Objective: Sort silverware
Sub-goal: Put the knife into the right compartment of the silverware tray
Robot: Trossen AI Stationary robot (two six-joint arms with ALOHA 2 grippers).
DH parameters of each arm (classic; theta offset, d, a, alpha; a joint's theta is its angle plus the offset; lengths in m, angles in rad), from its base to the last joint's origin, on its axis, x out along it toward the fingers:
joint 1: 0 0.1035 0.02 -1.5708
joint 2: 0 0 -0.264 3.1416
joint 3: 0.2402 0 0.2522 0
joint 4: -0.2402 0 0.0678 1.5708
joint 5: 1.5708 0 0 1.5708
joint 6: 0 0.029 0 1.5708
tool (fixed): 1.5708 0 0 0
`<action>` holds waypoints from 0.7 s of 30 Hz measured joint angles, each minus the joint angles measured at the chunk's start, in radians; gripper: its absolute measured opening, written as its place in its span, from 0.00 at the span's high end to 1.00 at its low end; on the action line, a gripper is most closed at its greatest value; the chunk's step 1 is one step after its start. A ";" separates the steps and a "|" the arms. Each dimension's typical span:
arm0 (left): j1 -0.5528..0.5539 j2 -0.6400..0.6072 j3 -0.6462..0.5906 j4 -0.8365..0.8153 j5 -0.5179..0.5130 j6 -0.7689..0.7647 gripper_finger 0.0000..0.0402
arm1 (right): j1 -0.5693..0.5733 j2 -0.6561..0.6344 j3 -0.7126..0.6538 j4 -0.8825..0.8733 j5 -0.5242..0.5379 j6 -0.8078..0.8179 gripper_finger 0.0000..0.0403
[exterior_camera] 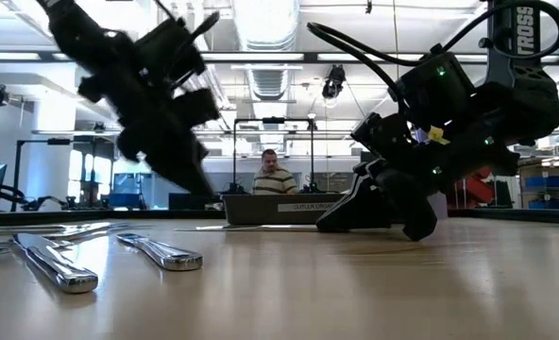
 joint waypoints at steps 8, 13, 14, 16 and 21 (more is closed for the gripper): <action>0.001 0.039 -0.104 0.095 -0.021 -0.021 0.99 | 0.000 0.001 0.000 0.007 -0.001 -0.001 1.00; 0.004 0.082 -0.145 0.184 -0.021 -0.023 1.00 | 0.000 -0.005 -0.002 0.032 -0.002 0.012 1.00; 0.004 0.089 -0.147 0.189 -0.021 -0.027 1.00 | 0.000 -0.017 -0.004 0.038 -0.005 0.025 1.00; 0.004 0.104 -0.150 0.204 -0.022 -0.033 1.00 | 0.000 -0.058 -0.014 0.037 -0.019 0.037 1.00; 0.004 0.115 -0.156 0.221 -0.023 -0.041 1.00 | -0.005 -0.147 -0.068 0.016 -0.018 0.070 0.91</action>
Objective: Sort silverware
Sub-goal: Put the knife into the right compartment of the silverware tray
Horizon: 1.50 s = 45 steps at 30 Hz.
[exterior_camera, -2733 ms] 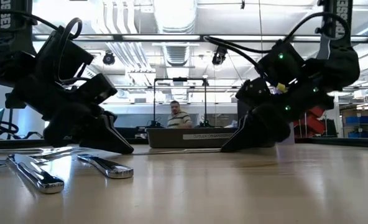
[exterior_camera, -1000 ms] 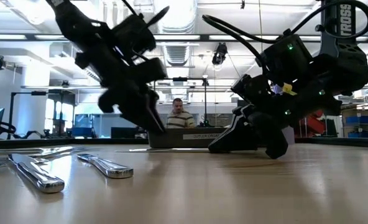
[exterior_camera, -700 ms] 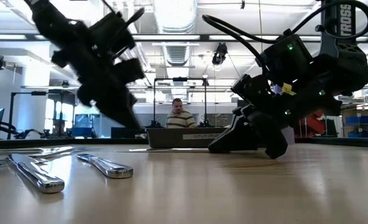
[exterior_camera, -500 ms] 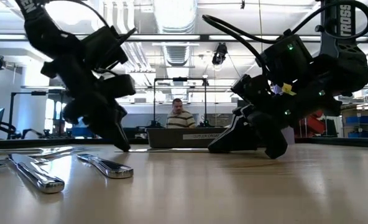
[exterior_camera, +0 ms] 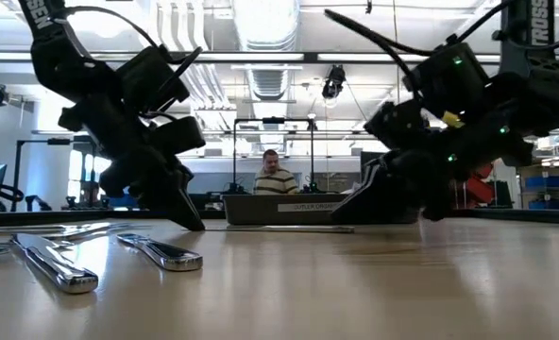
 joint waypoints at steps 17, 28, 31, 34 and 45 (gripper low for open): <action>0.001 0.005 -0.011 0.064 -0.001 0.012 1.00 | 0.015 0.001 -0.037 0.047 -0.005 0.094 0.64; 0.001 0.004 -0.011 0.065 -0.001 0.012 1.00 | 0.016 0.170 0.015 0.102 0.018 0.169 0.72; 0.001 -0.012 -0.013 0.079 0.003 0.017 1.00 | 0.016 0.196 0.017 0.118 0.018 0.163 0.75; -0.003 -0.036 -0.021 0.154 0.073 0.041 1.00 | 0.015 0.198 0.010 0.128 0.009 0.132 0.81; -0.006 0.065 0.102 0.355 0.284 0.092 0.93 | 0.015 0.198 0.016 0.119 0.024 -0.038 0.81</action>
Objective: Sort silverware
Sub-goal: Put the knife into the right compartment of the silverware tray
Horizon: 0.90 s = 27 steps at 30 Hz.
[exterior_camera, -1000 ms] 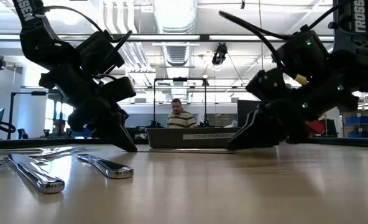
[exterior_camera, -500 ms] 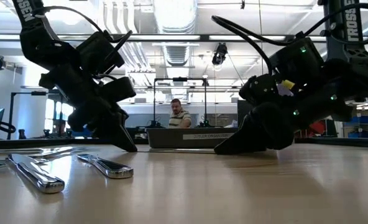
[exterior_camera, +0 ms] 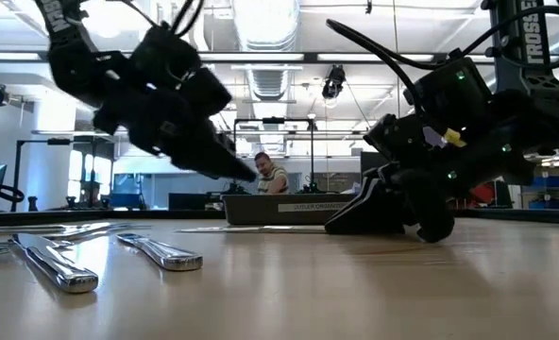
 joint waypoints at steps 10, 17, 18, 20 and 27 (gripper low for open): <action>0.020 0.149 0.120 -0.102 0.003 0.082 0.74 | 0.000 0.000 0.000 0.008 -0.011 -0.026 0.89; 0.021 0.162 0.132 -0.107 0.002 0.064 0.64 | 0.000 0.000 0.000 0.012 -0.009 -0.029 0.92; 0.021 0.174 0.130 -0.109 0.002 0.054 0.63 | 0.000 0.000 0.000 0.015 -0.009 -0.029 0.93; 0.020 0.201 0.128 -0.097 0.006 0.042 0.62 | 0.000 0.000 0.000 0.016 -0.010 -0.029 0.95; 0.019 0.276 0.133 -0.057 -0.044 0.041 0.64 | 0.000 0.000 0.000 0.017 -0.009 -0.023 0.98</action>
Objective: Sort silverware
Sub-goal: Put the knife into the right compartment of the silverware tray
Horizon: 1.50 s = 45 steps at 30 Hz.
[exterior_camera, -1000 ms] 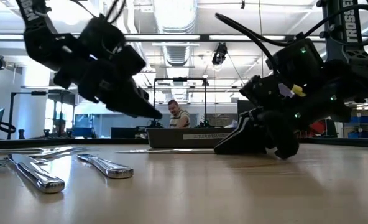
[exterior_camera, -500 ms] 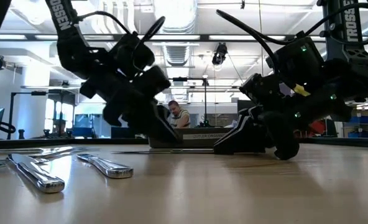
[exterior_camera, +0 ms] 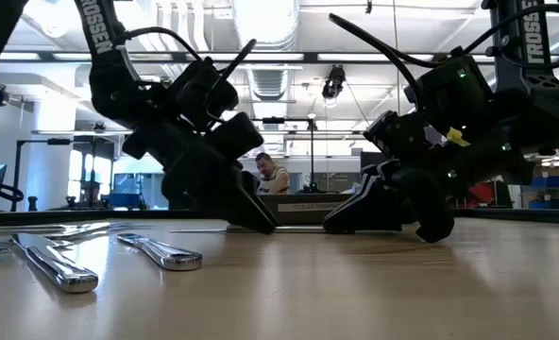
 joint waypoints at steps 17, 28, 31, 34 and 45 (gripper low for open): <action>0.000 0.034 -0.003 0.044 -0.046 -0.046 0.94 | 0.017 -0.201 -0.038 -0.164 0.000 0.086 0.75; 0.000 0.005 -0.011 0.056 -0.068 0.008 0.94 | 0.017 -0.093 -0.037 -0.122 0.011 0.202 0.72; 0.000 -0.025 -0.014 0.036 -0.077 0.031 0.92 | 0.017 -0.065 -0.034 -0.102 0.012 0.208 0.80; 0.000 -0.054 -0.016 0.011 -0.087 0.048 0.91 | 0.017 -0.061 -0.034 -0.100 0.012 0.193 0.89; 0.002 -0.098 -0.018 -0.046 -0.095 0.077 0.86 | 0.018 -0.060 -0.032 -0.096 -0.001 0.074 0.98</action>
